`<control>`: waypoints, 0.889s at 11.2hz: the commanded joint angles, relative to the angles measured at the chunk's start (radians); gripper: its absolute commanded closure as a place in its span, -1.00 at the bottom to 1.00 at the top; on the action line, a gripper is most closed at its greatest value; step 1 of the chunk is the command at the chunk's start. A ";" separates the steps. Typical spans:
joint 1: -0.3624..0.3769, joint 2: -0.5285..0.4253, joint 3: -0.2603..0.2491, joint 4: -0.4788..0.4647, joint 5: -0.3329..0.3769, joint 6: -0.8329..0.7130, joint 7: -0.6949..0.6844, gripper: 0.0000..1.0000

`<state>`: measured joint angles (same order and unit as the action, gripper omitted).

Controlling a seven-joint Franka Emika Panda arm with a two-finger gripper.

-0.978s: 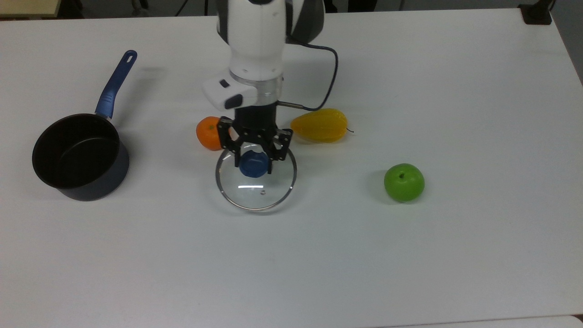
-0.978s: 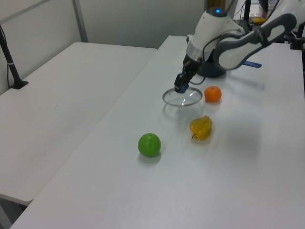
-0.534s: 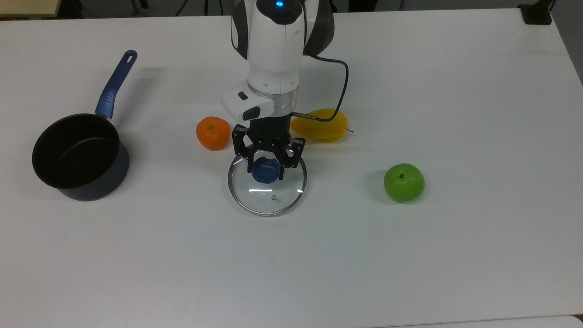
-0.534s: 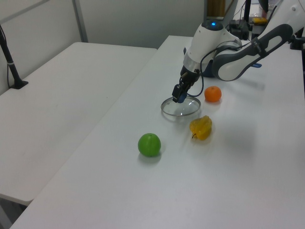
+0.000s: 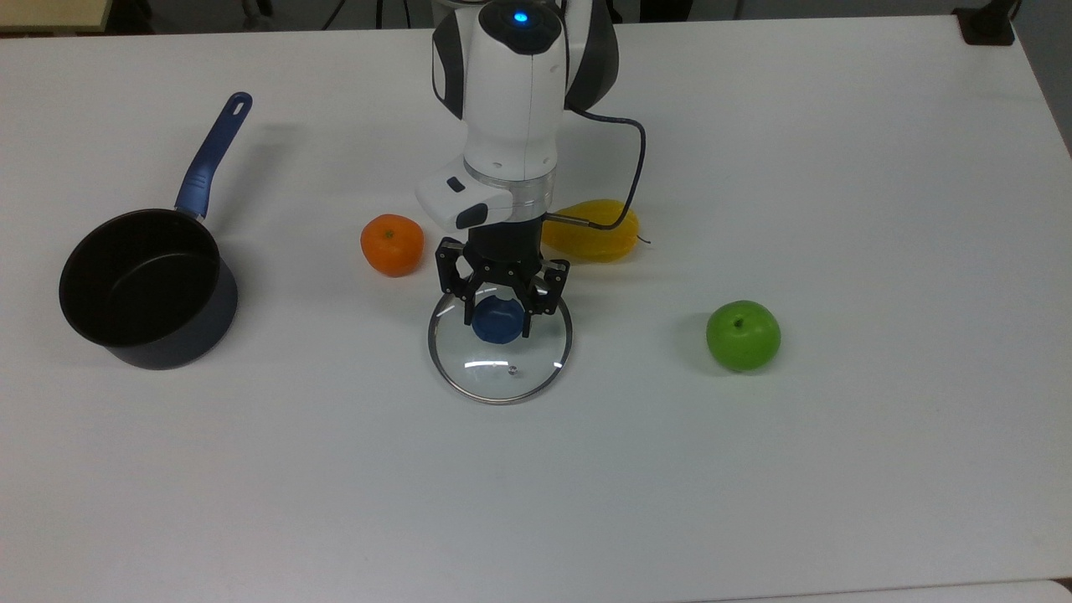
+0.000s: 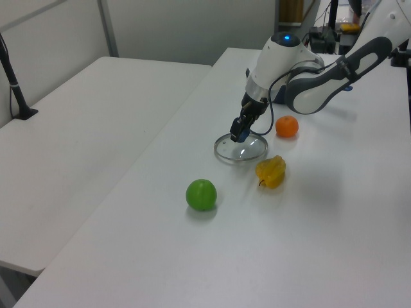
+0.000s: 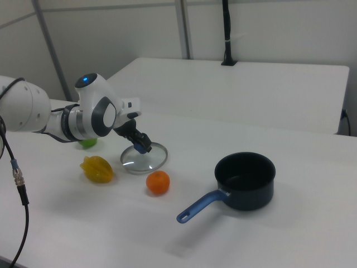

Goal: Open lid
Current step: 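Lower the held lid onto the table between the fruits, then open the gripper to release the lid knob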

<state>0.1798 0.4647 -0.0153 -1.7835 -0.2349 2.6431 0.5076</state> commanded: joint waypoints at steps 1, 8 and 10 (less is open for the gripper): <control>0.015 0.003 -0.005 0.006 -0.024 0.014 0.032 -0.73; 0.001 -0.160 -0.005 0.009 -0.018 -0.196 -0.030 -1.00; -0.028 -0.243 -0.005 0.021 0.002 -0.329 -0.087 -1.00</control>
<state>0.1761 0.3460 -0.0171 -1.7369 -0.2378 2.4539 0.4824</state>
